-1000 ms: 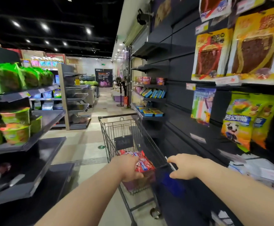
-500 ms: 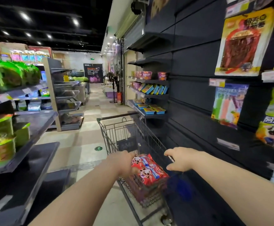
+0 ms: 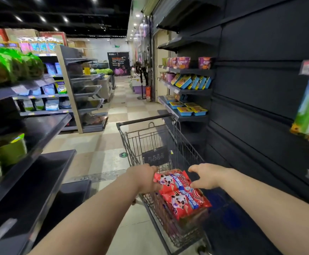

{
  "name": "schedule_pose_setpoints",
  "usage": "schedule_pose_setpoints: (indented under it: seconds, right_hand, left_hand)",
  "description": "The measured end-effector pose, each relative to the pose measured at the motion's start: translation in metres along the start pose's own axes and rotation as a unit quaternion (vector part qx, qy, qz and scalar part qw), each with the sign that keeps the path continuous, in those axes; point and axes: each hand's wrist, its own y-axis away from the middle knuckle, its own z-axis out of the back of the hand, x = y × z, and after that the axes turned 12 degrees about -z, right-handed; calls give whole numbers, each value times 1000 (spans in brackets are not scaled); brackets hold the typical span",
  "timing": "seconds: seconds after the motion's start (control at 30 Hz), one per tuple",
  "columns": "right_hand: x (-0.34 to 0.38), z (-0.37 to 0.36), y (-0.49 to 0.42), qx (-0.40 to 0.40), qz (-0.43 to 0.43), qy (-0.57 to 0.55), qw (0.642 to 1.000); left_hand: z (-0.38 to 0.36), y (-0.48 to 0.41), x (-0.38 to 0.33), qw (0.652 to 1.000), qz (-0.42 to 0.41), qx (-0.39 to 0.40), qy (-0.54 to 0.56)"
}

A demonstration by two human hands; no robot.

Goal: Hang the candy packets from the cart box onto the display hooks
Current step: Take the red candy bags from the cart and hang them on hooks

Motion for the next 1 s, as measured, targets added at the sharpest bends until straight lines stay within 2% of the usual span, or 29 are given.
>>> schedule_pose_setpoints:
  seconds: [0.2, 0.6, 1.0]
  right_hand:
    - [-31, 18, -79, 11, -5, 19, 1000]
    - [-78, 9, -160, 55, -33, 0, 998]
    - [-95, -36, -249, 114, -140, -77, 980]
  left_hand:
    - [-2, -90, 17, 1000, -3, 14, 8]
    - [-28, -193, 24, 997, -46, 55, 24]
    - [-74, -344, 61, 975, -170, 140, 8]
